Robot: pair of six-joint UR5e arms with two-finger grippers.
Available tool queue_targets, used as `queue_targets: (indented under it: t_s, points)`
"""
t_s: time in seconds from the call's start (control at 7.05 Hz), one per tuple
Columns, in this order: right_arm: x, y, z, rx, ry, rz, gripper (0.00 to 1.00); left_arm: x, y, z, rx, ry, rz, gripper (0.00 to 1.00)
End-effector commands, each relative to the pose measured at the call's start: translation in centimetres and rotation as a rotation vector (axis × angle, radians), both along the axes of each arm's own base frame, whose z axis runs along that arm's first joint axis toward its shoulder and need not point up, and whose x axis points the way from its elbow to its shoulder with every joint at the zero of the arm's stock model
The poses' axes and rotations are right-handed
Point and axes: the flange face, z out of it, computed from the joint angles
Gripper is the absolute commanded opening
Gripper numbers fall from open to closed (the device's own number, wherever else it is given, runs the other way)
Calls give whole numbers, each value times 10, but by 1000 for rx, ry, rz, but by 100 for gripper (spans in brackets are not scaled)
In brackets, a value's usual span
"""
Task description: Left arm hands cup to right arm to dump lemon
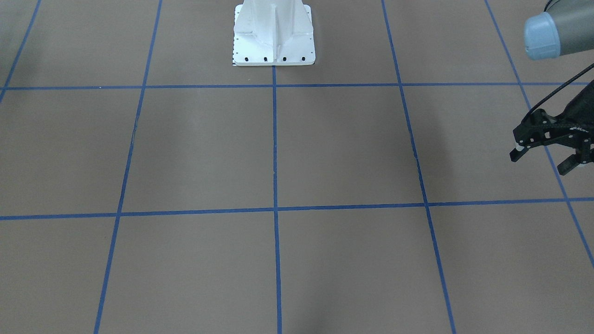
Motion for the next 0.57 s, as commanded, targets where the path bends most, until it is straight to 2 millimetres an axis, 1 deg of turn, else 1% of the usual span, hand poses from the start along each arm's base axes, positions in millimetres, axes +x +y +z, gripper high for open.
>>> queue_targets:
  t_s: [0.0, 0.28, 0.43]
  points:
    - [5, 1, 0, -8, -104, 10, 28, 0, 1, -2, 4, 1, 0, 100]
    - [5, 0, 0, -8, -115, 9, 30, 0, 1, -2, 3, 1, 0, 100]
    - [5, 0, -1, -5, -99, 11, 34, 0, 1, -2, 3, 1, 0, 100]
